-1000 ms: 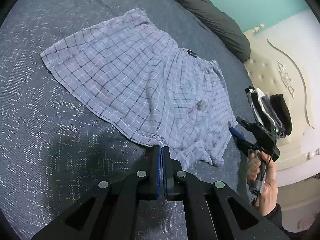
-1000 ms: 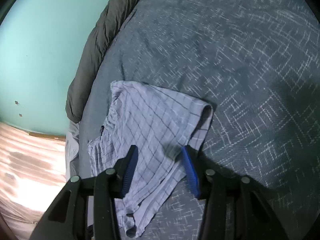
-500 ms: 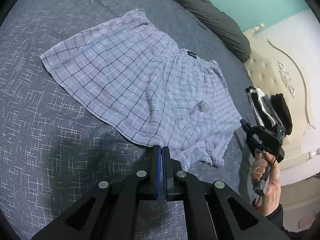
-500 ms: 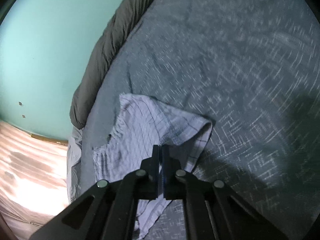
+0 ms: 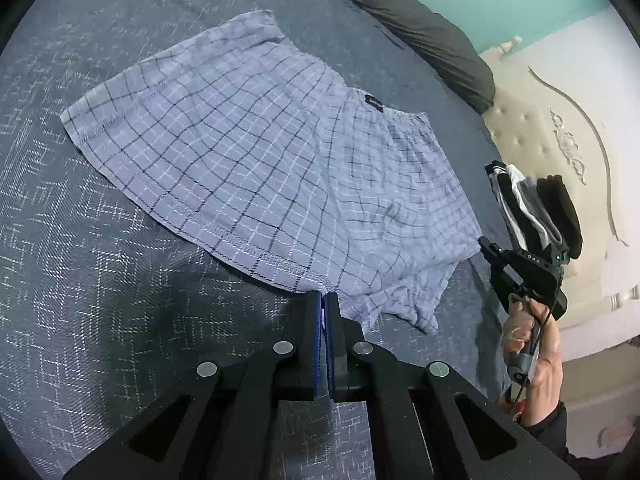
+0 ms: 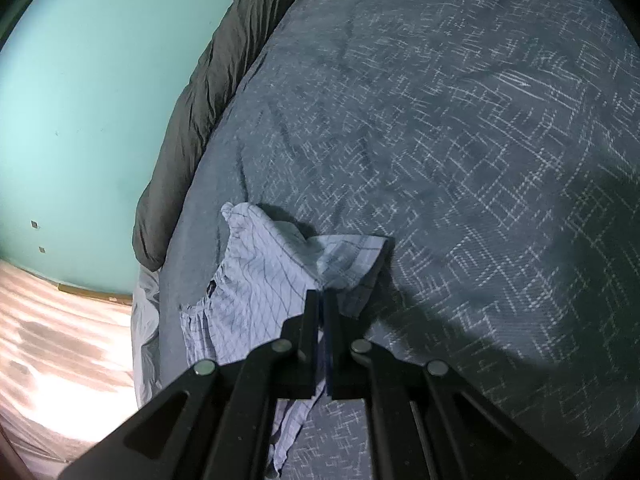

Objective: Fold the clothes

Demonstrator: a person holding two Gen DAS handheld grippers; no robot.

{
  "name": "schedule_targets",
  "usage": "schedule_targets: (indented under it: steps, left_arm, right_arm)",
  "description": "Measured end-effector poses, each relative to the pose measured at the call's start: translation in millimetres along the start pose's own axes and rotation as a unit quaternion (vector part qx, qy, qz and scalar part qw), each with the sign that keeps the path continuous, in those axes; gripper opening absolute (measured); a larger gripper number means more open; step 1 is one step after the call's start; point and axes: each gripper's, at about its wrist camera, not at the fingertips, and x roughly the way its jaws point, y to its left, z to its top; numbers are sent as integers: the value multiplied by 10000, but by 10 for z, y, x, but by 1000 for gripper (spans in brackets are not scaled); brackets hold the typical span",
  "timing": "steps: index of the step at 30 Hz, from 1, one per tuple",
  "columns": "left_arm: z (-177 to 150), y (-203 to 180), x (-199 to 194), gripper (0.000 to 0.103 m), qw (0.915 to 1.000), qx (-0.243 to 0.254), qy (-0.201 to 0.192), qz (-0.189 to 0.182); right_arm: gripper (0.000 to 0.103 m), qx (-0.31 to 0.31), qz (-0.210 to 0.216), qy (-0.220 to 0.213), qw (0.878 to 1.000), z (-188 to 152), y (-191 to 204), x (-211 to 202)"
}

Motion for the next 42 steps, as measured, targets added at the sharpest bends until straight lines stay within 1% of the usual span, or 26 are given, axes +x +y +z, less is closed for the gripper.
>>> schedule_targets:
  steps: [4, 8, 10, 15, 17, 19, 21, 25, 28, 31, 33, 35, 36, 37, 38, 39, 42]
  left_arm:
    - [-46, 39, 8, 1, 9999, -22, 94, 84]
    - [-91, 67, 54, 1, 9995, -69, 236, 181]
    - [-89, 65, 28, 2, 9995, -62, 230, 197]
    - [-36, 88, -204, 4, 9994, -43, 26, 339]
    - [21, 158, -339, 14, 9989, -53, -135, 457]
    - [114, 273, -432, 36, 9974, -167, -314, 619]
    - [228, 411, -510, 40, 9949, -240, -498, 847]
    - [483, 623, -599, 40, 9883, -133, -822, 1275]
    - [654, 778, -658, 40, 9831, -43, -986, 1539]
    - [809, 849, -680, 40, 9782, 180, -1067, 1773]
    - [886, 891, -665, 40, 9783, 251, -1025, 1784]
    - [922, 945, -617, 39, 9806, 251, -940, 1701]
    - [937, 973, -592, 37, 9818, 250, -893, 1659]
    - [937, 994, -571, 17, 9827, 257, -854, 1622]
    - [923, 1005, -563, 4, 9831, 278, -824, 1613]
    - [905, 1005, -567, 2, 9827, 303, -811, 1635]
    - [840, 997, -703, 2, 9818, 277, -958, 1615]
  right_arm:
    - [2, -71, 58, -21, 10000, 16, 2, 27]
    - [2, -19, -46, 12, 10000, -18, -30, 80]
    - [2, 7, -76, 28, 10000, -31, -48, 92]
    - [2, 35, -121, 10, 9999, -29, -59, 118]
    - [5, 88, -58, 22, 9999, -29, -84, 115]
    - [5, 101, -15, 35, 9999, -36, -85, 119]
    - [5, 58, -43, 18, 10000, -41, -57, 137]
    - [5, 50, -96, -46, 9999, -33, -55, 131]
    - [5, 78, -145, -121, 9998, -12, -63, 104]
    - [5, 55, -313, -257, 9992, 12, -37, 60]
    - [5, 26, -330, -355, 9988, 38, -9, 30]
    - [6, -89, -280, -412, 9987, 70, 56, 27]
    - [6, -114, -256, -426, 9987, 79, 83, 40]
    - [6, -135, -232, -438, 9987, 88, 110, 55]
    - [6, -135, -206, -418, 9988, 91, 124, 78]
    - [6, -133, -180, -395, 9990, 94, 137, 103]
    - [6, -146, -167, -299, 9993, 74, 168, 196]
